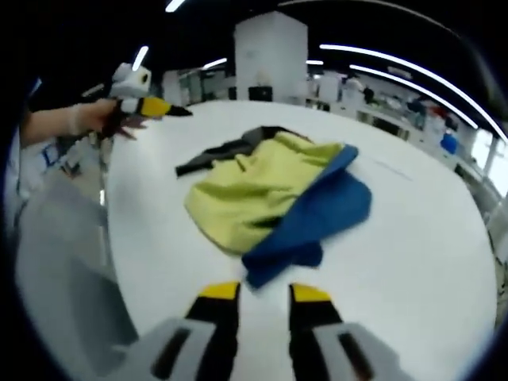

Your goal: Fold the garment on the visible template until the final outline fits inside the template.

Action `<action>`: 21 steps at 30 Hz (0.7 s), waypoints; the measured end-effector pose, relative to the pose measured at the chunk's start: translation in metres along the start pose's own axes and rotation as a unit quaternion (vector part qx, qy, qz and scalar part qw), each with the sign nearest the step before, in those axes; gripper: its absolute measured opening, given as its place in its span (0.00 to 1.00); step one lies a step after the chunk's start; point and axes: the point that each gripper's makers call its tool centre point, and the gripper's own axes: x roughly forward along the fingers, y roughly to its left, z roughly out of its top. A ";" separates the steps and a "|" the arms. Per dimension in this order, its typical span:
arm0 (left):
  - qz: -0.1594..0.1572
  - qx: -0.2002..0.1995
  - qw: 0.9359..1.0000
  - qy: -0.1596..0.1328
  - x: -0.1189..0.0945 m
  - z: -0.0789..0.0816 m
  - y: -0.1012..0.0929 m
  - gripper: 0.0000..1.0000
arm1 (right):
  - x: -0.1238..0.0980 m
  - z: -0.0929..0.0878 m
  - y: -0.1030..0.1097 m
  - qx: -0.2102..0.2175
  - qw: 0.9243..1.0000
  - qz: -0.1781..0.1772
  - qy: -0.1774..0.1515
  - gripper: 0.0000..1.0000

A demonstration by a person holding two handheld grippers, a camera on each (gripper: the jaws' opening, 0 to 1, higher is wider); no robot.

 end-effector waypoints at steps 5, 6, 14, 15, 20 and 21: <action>0.003 -0.004 1.000 0.001 -0.002 -0.002 0.002 0.92 | 0.007 -0.001 0.001 0.016 1.000 0.005 0.003 0.15; 0.004 -0.004 1.000 0.001 -0.003 -0.002 0.002 0.92 | 0.009 -0.001 0.003 0.016 1.000 0.006 0.004 0.14; 0.006 -0.005 1.000 0.004 -0.005 -0.004 0.004 0.92 | 0.019 -0.004 0.004 0.021 1.000 0.003 0.011 0.09; 0.007 -0.006 1.000 0.003 -0.006 -0.004 0.005 0.92 | 0.019 -0.004 0.005 0.023 1.000 0.001 0.011 0.08; 0.010 -0.009 1.000 0.003 -0.007 -0.005 0.006 0.91 | 0.019 -0.005 0.001 0.026 1.000 -0.007 0.005 0.04; 0.010 -0.009 1.000 0.003 -0.007 -0.005 0.005 0.91 | 0.018 -0.004 0.000 0.029 1.000 -0.009 0.003 0.04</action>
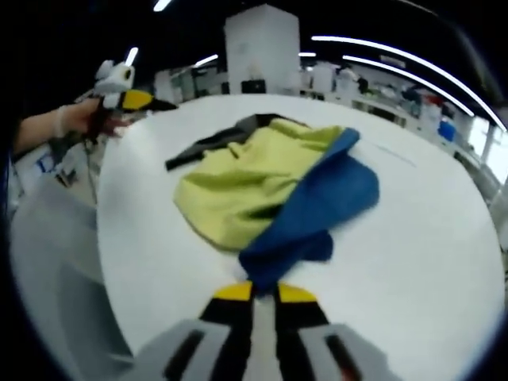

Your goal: Fold the garment on the visible template until the final outline fits inside the template.

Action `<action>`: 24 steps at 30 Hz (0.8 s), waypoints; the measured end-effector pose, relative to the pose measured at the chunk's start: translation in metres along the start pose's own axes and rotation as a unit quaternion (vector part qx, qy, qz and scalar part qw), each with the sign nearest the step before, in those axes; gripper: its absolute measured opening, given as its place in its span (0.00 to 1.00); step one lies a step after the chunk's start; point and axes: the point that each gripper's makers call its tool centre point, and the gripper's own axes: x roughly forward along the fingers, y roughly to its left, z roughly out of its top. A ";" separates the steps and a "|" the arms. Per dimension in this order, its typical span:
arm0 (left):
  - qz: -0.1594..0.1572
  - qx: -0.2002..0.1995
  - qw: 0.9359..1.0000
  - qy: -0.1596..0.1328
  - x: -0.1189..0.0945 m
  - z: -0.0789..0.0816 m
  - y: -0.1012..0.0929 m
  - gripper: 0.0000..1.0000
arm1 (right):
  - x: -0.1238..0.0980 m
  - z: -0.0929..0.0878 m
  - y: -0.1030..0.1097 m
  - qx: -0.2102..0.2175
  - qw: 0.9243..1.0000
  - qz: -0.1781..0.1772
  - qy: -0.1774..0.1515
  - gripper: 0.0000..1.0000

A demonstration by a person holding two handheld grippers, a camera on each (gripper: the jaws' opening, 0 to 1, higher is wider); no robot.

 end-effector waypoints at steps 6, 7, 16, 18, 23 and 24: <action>-0.001 -0.003 1.000 0.004 -0.001 -0.004 -0.002 0.91 | -0.006 0.005 -0.009 0.005 1.000 -0.017 -0.013 0.00; -0.001 -0.002 1.000 0.004 -0.001 -0.004 -0.003 0.91 | -0.009 0.007 -0.011 0.006 1.000 -0.020 -0.017 0.00; -0.002 -0.003 1.000 0.006 0.002 -0.006 -0.002 0.90 | -0.037 0.031 -0.022 0.027 0.998 -0.024 -0.044 0.00; -0.002 -0.004 1.000 0.007 0.002 -0.007 -0.002 0.90 | -0.044 0.033 -0.028 0.033 0.998 -0.025 -0.048 0.00; -0.004 -0.006 1.000 0.009 0.006 -0.010 -0.002 0.89 | -0.067 0.048 -0.038 0.084 0.994 -0.016 -0.062 0.00; -0.005 -0.006 1.000 0.010 0.007 -0.010 -0.002 0.89 | -0.071 0.050 -0.042 0.089 0.994 -0.018 -0.062 0.00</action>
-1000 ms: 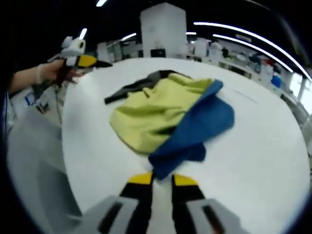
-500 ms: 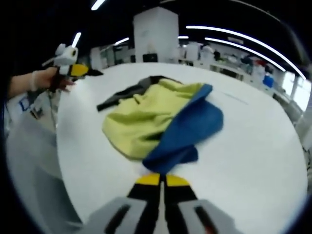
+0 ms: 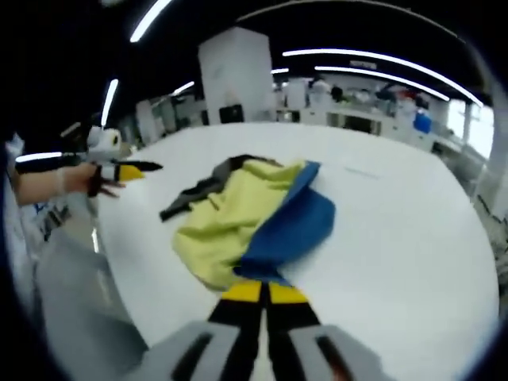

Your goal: Fold the garment on the visible template until the final outline fits inside the template.

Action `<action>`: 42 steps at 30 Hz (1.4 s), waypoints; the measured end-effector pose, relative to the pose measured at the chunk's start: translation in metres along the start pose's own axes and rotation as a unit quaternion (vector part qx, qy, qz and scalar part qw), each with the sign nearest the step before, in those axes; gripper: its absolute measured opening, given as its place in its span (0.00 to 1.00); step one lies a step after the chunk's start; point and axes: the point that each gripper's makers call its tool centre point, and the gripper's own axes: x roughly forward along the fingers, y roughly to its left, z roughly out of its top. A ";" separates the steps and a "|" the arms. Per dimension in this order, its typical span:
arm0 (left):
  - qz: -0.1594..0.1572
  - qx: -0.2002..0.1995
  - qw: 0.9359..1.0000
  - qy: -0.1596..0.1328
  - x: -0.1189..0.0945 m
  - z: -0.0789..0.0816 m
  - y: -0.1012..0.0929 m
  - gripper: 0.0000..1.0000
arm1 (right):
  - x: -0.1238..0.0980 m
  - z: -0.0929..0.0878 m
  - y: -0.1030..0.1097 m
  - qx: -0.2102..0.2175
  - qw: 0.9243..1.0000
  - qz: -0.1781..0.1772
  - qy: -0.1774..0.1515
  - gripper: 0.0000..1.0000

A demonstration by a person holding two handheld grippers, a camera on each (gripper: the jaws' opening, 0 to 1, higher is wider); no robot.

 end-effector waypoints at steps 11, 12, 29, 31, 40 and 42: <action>-0.006 -0.001 1.000 0.002 0.006 0.001 -0.005 0.89 | -0.036 0.024 -0.042 0.066 0.998 -0.021 -0.010 0.00; -0.006 -0.001 1.000 0.002 0.007 0.001 -0.005 0.89 | -0.037 0.025 -0.045 0.072 0.997 -0.023 -0.012 0.00; -0.003 -0.003 1.000 0.016 0.017 -0.005 0.003 0.89 | -0.046 0.038 -0.157 0.220 0.972 -0.074 -0.040 0.00; -0.003 -0.004 1.000 0.017 0.019 -0.005 0.004 0.89 | -0.045 0.042 -0.167 0.227 0.969 -0.082 -0.044 0.00; -0.001 -0.005 1.000 0.024 0.027 -0.007 0.004 0.89 | -0.035 0.058 -0.217 0.258 0.958 -0.110 -0.052 0.00; -0.001 -0.005 1.000 0.027 0.029 -0.008 0.004 0.89 | -0.032 0.061 -0.229 0.264 0.956 -0.118 -0.052 0.00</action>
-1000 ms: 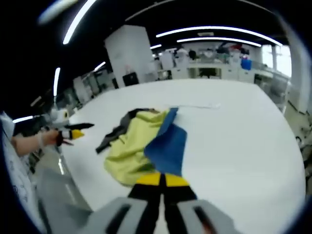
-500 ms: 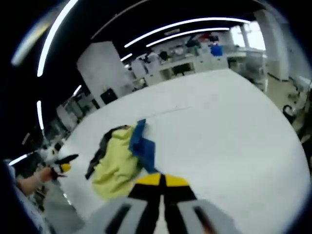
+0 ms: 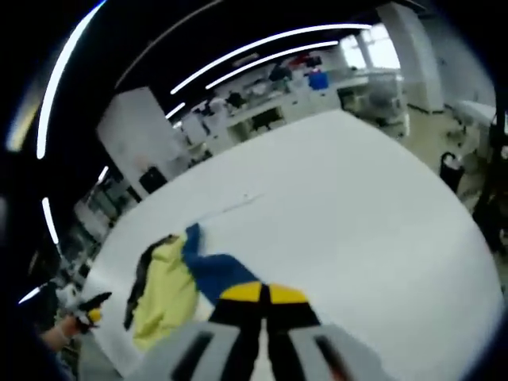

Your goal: Fold the garment on the visible template until the final outline fits inside the template.

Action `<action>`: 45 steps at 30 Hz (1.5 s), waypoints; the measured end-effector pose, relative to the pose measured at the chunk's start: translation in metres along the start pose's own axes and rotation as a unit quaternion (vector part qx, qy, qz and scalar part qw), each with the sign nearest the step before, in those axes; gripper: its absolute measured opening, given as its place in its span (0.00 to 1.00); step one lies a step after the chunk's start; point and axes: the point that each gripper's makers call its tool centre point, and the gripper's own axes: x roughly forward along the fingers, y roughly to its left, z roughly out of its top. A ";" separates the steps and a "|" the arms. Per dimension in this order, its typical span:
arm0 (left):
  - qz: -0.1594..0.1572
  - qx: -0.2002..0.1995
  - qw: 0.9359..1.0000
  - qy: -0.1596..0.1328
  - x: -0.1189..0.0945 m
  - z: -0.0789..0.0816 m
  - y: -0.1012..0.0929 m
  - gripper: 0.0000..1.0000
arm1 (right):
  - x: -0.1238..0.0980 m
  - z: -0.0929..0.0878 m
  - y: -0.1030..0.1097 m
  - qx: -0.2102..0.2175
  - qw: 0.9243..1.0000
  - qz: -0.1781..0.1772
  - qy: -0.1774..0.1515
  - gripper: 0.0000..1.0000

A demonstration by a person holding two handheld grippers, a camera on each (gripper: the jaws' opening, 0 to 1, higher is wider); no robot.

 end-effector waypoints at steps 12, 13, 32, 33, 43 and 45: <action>0.002 -0.006 1.000 0.017 0.010 -0.009 0.002 0.89 | 0.028 0.008 -0.043 0.025 0.998 -0.052 0.017 0.00; 0.002 -0.005 1.000 0.018 0.011 -0.010 0.002 0.89 | 0.029 0.008 -0.047 0.030 0.998 -0.056 0.019 0.00; 0.002 -0.015 0.999 0.033 0.017 -0.024 0.004 0.89 | 0.035 0.016 -0.114 0.041 0.991 -0.128 0.031 0.00; 0.002 -0.015 0.999 0.034 0.018 -0.025 0.004 0.89 | 0.039 0.018 -0.120 0.037 0.990 -0.132 0.032 0.00; 0.007 -0.019 0.999 0.037 0.017 -0.027 0.007 0.89 | 0.054 0.013 -0.138 0.008 0.985 -0.166 0.049 0.00; 0.009 -0.020 0.999 0.036 0.016 -0.027 0.008 0.89 | 0.056 0.010 -0.142 0.003 0.984 -0.171 0.053 0.00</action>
